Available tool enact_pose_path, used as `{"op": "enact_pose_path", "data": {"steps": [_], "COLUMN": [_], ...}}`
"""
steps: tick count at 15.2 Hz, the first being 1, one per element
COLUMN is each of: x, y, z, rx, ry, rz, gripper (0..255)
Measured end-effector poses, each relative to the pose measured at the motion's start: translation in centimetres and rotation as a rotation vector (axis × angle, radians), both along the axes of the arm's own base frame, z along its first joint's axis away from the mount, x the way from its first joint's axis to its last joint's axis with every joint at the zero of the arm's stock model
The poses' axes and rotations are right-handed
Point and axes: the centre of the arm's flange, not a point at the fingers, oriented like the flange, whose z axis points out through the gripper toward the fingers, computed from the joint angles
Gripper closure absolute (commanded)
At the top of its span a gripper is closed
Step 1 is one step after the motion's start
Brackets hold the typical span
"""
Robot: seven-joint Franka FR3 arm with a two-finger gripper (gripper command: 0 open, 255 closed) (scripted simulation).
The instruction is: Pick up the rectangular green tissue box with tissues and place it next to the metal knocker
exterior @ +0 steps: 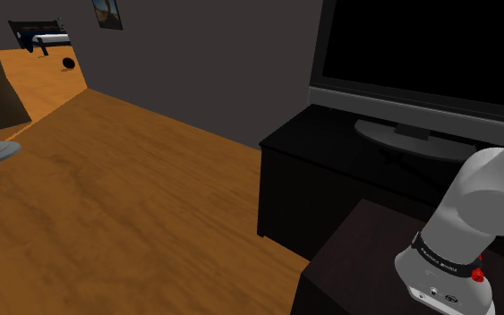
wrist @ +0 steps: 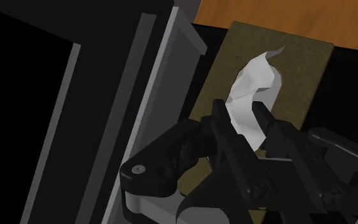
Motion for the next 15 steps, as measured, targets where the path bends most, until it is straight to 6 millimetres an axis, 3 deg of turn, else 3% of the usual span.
{"op": "enact_pose_path", "data": {"steps": [5,12,13,15], "x": [0.1,0.4,0.4,0.1], "y": [-0.1,-0.2,-0.2,0.0], "z": [-2.5,-3.0,-3.0,-3.3], "rx": [-0.003,-0.008,-0.009,-0.002], "ry": [0.001,0.002,0.002,0.001], "rz": [0.003,0.01,0.01,0.003], "gripper": [255,255,0,0]}}
